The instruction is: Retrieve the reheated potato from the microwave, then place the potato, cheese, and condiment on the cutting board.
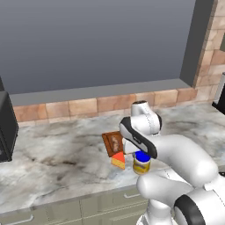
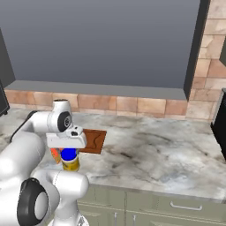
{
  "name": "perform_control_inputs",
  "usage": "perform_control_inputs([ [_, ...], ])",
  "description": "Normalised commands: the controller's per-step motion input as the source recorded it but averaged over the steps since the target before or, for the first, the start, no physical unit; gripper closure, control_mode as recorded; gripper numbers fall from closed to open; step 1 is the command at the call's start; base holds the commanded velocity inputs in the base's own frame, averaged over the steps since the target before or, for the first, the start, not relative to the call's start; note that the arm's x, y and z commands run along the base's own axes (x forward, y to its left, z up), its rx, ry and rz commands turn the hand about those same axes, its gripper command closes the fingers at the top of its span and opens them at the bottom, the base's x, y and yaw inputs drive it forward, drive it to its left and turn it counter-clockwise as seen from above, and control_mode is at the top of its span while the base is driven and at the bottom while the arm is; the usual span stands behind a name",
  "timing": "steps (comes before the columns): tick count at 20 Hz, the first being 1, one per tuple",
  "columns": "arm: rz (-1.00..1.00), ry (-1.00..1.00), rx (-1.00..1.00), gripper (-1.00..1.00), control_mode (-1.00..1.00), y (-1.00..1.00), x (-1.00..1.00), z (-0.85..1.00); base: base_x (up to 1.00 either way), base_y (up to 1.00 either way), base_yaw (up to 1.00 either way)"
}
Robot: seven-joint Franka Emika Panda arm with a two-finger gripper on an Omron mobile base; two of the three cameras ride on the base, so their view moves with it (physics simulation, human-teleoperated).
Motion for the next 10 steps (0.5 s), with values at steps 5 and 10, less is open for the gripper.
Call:
perform_control_inputs([
  [5,0.0,-0.05,0.0,-1.0,-1.0,-0.12,-0.04,-0.94,0.0,0.0,0.0],
  [10,0.0,-0.02,0.0,-1.0,-1.0,-0.14,0.0,-0.94,0.0,0.0,0.0],
])
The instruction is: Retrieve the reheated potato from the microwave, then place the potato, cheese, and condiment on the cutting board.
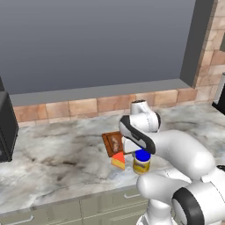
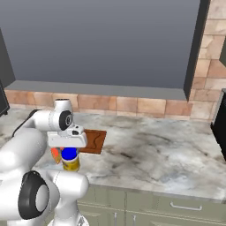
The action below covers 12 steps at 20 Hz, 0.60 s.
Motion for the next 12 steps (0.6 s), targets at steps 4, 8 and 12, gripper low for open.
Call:
perform_control_inputs([
  [4,0.0,-0.02,0.0,-1.0,-1.0,-0.1,-0.04,-0.94,0.0,0.0,0.0],
  [8,0.0,-0.08,0.0,1.0,-1.0,-0.06,-0.12,-0.94,0.0,0.0,0.0],
  [12,0.0,-0.27,0.01,1.0,-1.0,-0.16,-0.26,-0.91,0.0,0.0,0.0],
])
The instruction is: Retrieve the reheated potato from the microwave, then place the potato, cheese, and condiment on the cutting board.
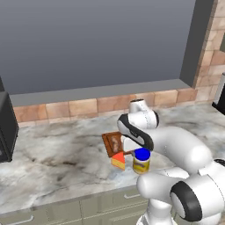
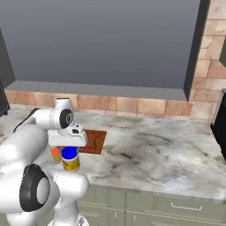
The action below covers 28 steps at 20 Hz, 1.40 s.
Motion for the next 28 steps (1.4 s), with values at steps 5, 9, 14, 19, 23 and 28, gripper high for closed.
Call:
perform_control_inputs([
  [5,0.0,-0.14,0.12,1.0,-1.0,-0.14,-0.06,-0.07,0.0,0.0,0.0],
  [9,-0.08,0.05,0.1,1.0,-1.0,-0.12,0.18,0.46,0.0,0.0,0.0],
  [14,-0.09,0.07,0.0,1.0,-1.0,0.0,0.37,0.44,0.0,0.0,0.0],
  [19,-0.06,0.01,-0.02,1.0,-1.0,0.05,0.45,0.35,0.0,0.0,0.0],
  [23,-0.04,0.0,-0.07,1.0,-1.0,0.04,0.52,0.18,0.0,0.0,0.0],
  [28,-0.03,0.01,-0.07,1.0,-1.0,0.08,0.6,0.01,0.0,0.0,0.0],
])
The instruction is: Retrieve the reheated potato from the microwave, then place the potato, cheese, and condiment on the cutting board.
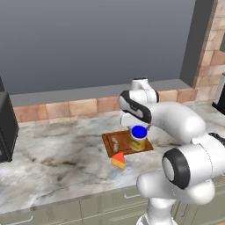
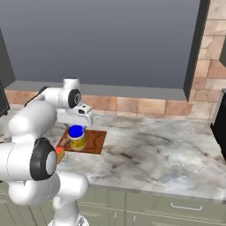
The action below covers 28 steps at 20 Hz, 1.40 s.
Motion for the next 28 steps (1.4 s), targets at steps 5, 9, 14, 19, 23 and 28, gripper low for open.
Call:
perform_control_inputs([
  [5,0.0,0.02,0.0,1.0,-1.0,0.07,0.23,-0.13,0.0,0.0,0.0],
  [9,0.0,0.0,0.0,1.0,-1.0,0.13,0.28,-0.13,0.0,0.0,0.0],
  [14,0.0,0.0,0.0,1.0,-1.0,0.12,0.33,-0.1,0.0,0.0,0.0],
  [19,0.0,0.0,0.0,1.0,-1.0,0.09,0.28,-0.12,0.0,0.0,0.0],
  [23,0.0,0.0,0.0,1.0,-1.0,0.1,0.22,-0.21,0.0,0.0,0.0],
  [28,0.0,0.0,0.0,1.0,-1.0,0.06,0.25,-0.14,0.0,0.0,0.0],
])
